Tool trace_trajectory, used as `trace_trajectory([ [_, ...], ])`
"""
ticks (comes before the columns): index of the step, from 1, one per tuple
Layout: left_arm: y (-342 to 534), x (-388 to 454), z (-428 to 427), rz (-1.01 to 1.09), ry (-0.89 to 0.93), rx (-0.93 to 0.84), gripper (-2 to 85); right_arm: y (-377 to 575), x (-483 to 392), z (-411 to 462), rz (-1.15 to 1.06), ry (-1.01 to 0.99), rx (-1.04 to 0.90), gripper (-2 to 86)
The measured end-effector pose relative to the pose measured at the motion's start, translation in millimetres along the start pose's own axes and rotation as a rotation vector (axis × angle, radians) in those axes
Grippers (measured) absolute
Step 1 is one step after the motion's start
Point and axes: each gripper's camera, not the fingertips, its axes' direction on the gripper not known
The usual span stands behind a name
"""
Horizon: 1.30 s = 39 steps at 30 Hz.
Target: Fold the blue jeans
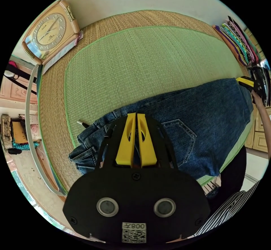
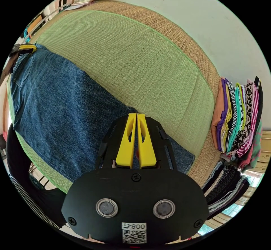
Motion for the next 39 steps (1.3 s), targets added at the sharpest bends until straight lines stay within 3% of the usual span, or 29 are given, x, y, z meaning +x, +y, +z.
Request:
trace_trajectory([
  [6, -23, -9, -5, -0.045, -0.017, 0.033, 2.3, -20, 32, 4, 0.060, -0.015, -0.010, -0.2],
  [12, -23, -25, 1, 0.006, -0.001, -0.012, 5.8, -6, 35, 5, -0.023, 0.024, -0.017, -0.2],
  [14, -20, -35, 2, -0.020, 0.083, -0.012, 4.0, 2, 38, 4, -0.004, 0.023, -0.020, -0.1],
  [21, 14, -53, -23, -0.071, 0.126, 0.105, 0.6, 51, 72, -34, 0.094, -0.070, 0.080, -0.3],
  [31, 175, -66, -113, -0.115, 0.251, 0.395, 0.0, 237, 79, -158, 0.189, -0.144, 0.365, -0.4],
  [34, 240, -64, -120, -0.152, 0.291, 0.412, 0.0, 303, 63, -174, 0.218, -0.165, 0.375, -0.4],
  [39, 317, -50, -85, -0.212, 0.322, 0.297, 0.1, 392, 31, -157, 0.291, -0.234, 0.302, -0.3],
])
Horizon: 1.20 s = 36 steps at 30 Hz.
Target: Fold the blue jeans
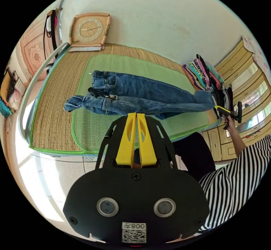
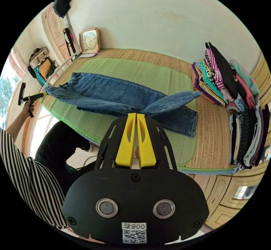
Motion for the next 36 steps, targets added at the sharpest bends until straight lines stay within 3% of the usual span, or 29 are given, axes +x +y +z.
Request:
trace_trajectory([
  [8, 64, -27, 53, -0.144, 0.016, -0.183, 0.0, 112, 34, 71, 0.271, -0.153, -0.245, -0.2],
  [16, 31, 7, 55, -0.023, 0.051, -0.145, 0.3, 130, 109, 28, 0.462, -0.055, -0.078, 2.2],
  [21, -24, 50, 86, 0.083, 0.103, -0.146, 0.8, 80, 143, 40, 0.402, 0.075, -0.091, 5.1],
  [27, -106, 123, 152, 0.165, 0.138, -0.176, 0.5, 27, 142, 108, 0.213, 0.285, -0.293, 1.3],
  [30, -143, 156, 195, 0.212, 0.097, -0.228, 0.2, 31, 144, 121, 0.173, 0.324, -0.318, 0.0],
  [34, -180, 178, 259, 0.245, -0.099, -0.318, 0.1, 46, 148, 118, 0.122, 0.383, -0.337, -0.5],
  [36, -190, 179, 268, 0.237, -0.095, -0.293, 0.0, 54, 156, 115, 0.128, 0.411, -0.355, -0.5],
])
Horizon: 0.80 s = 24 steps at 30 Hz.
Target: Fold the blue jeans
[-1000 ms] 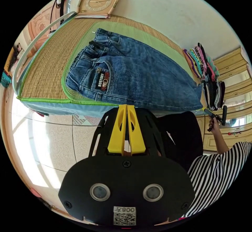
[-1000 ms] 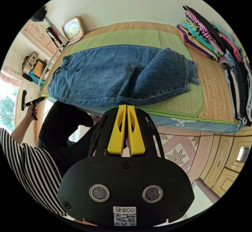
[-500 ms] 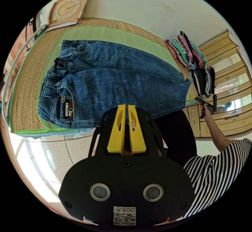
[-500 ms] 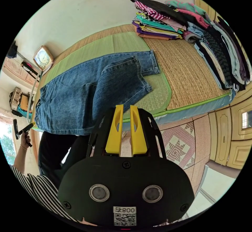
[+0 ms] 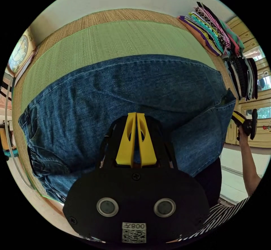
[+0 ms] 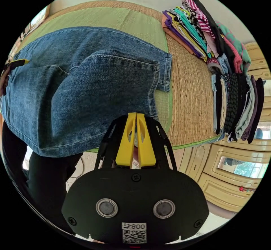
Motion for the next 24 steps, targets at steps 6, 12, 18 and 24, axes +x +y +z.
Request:
trace_trajectory([
  [6, -31, 1, 4, 0.000, -0.036, 0.041, 0.0, 19, 60, 8, 0.232, -0.113, -0.015, -0.6],
  [12, -26, 14, -3, -0.019, -0.040, 0.114, 0.0, 8, 85, -23, 0.353, -0.214, 0.150, -0.5],
  [18, -35, 7, 7, -0.066, -0.075, 0.087, 0.0, -101, 56, -3, 0.202, -0.213, 0.180, -0.5],
  [24, -53, 9, 15, -0.092, -0.081, 0.105, 0.0, -178, 54, 27, 0.174, -0.188, 0.123, -0.5],
])
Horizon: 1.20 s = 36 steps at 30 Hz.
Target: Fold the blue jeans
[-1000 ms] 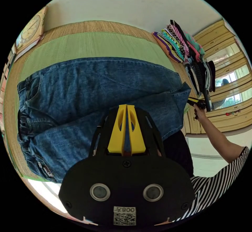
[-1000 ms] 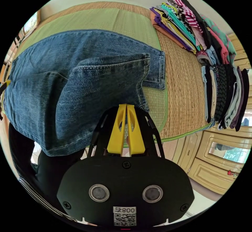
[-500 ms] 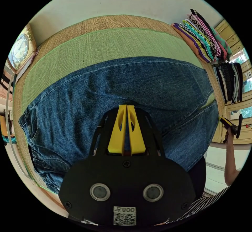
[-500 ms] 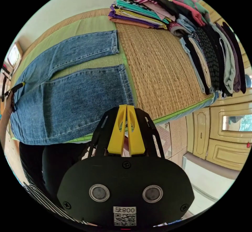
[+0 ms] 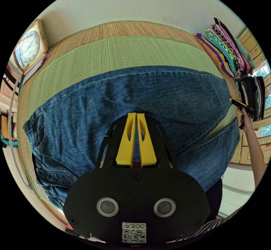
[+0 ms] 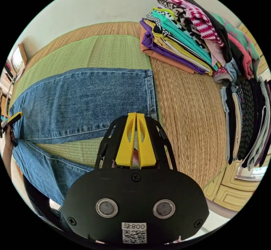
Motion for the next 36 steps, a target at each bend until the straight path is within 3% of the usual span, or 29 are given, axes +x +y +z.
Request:
trace_trajectory([
  [6, 14, 0, -18, 0.011, 0.057, 0.045, 0.0, -3, -4, -17, -0.044, 0.083, 0.018, -0.5],
  [11, 83, -22, -54, -0.002, -0.020, 0.042, 0.0, 95, 5, -47, -0.013, -0.077, 0.041, -0.5],
  [14, 121, -44, -46, -0.090, -0.079, -0.029, 0.0, 135, -1, -31, 0.020, -0.038, -0.022, -0.5],
  [17, 131, -57, -32, -0.155, -0.018, -0.045, 0.0, 127, 3, -16, 0.048, -0.072, -0.029, -0.5],
  [21, 120, -52, -29, -0.144, -0.079, -0.075, 0.0, 95, -3, -9, 0.048, -0.049, -0.072, -0.5],
  [24, 130, -57, -52, -0.154, -0.026, 0.005, 0.0, 88, -16, -24, 0.040, -0.024, -0.047, -0.5],
  [27, 156, -73, -71, -0.201, -0.054, 0.039, 0.0, 89, -49, -50, 0.005, -0.114, 0.034, -0.4],
  [31, 192, -100, -57, -0.254, -0.104, -0.058, 0.0, 92, -175, -65, -0.302, -0.307, 0.040, -0.4],
  [35, 211, -109, -46, -0.229, -0.076, -0.081, 0.0, 117, -284, -30, -0.557, -0.248, -0.118, -0.3],
  [36, 212, -109, -46, -0.218, -0.076, -0.087, 0.0, 122, -287, -32, -0.546, -0.228, -0.068, -0.3],
])
